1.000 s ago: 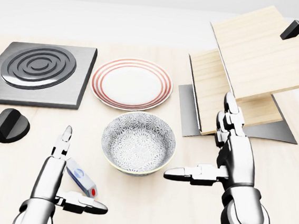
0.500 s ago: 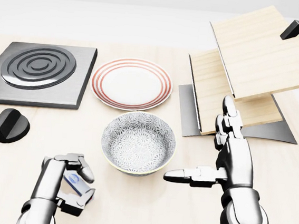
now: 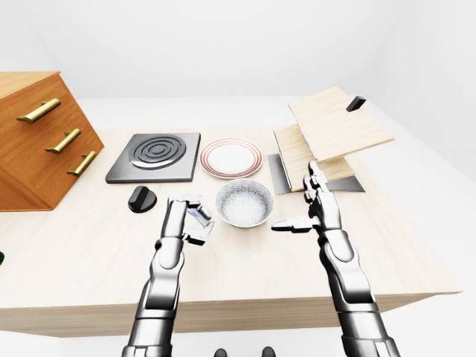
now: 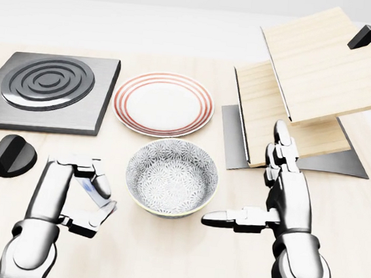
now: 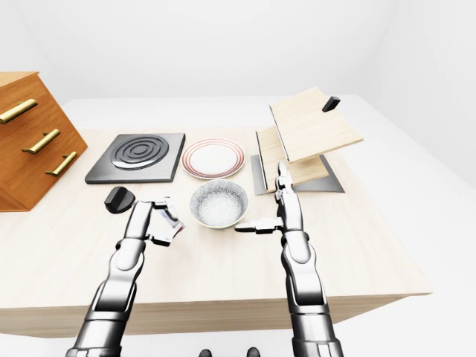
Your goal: Pick up the cream cheese and put it in the bowl.
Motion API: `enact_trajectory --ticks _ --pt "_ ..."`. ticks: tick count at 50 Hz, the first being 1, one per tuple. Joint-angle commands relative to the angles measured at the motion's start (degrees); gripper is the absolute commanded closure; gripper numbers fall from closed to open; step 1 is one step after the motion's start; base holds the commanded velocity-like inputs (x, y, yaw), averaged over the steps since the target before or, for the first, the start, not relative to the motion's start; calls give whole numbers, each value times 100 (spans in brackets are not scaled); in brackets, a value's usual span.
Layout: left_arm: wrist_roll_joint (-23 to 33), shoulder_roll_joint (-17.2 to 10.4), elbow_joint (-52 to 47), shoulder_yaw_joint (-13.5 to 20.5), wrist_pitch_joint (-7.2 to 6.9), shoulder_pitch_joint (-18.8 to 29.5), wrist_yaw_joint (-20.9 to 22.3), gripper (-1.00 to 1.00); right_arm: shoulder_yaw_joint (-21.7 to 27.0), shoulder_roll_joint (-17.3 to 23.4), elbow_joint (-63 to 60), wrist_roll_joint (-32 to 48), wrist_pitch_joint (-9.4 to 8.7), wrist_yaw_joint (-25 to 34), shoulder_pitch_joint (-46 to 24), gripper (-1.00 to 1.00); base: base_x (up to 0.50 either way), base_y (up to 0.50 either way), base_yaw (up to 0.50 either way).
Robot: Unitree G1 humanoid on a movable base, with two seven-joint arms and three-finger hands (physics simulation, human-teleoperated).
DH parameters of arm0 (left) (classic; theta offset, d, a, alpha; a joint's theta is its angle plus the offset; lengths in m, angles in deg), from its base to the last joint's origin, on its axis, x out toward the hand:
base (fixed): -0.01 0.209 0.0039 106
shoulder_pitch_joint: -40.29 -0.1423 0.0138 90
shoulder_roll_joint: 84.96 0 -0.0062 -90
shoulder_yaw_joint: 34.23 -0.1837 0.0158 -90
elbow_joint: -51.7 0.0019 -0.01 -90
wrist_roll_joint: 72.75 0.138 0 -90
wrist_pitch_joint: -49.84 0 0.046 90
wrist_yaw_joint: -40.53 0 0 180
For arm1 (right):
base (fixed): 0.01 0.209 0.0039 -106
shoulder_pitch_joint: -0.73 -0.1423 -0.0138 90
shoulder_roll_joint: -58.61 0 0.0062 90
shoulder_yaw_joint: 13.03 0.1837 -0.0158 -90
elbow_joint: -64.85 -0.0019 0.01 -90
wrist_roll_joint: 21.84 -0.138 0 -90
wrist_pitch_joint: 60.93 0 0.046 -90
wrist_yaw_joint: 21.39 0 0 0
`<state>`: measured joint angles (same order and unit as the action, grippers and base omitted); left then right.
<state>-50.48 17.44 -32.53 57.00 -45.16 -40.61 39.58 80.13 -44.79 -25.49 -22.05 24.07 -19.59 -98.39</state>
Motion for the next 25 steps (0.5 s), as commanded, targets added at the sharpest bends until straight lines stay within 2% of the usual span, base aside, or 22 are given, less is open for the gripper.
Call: enact_trajectory --ticks 1,4,18,25 --pt "-125 -37 -1340 52 0 489 366 87 9 7 13 -33 0 -11 -64 -100 0 0 0" --pt "19 -45 -1522 -4 0 642 416 91 19 10 2 -47 0 -7 -49 -100 0 0 0" --pt "359 0 -1737 -144 0 1396 689 78 36 26 75 -68 0 4 -91 -100 0 0 0" --pt "495 228 -952 -368 0 1885 529 78 55 47 0 -72 0 35 -53 -100 0 0 0"
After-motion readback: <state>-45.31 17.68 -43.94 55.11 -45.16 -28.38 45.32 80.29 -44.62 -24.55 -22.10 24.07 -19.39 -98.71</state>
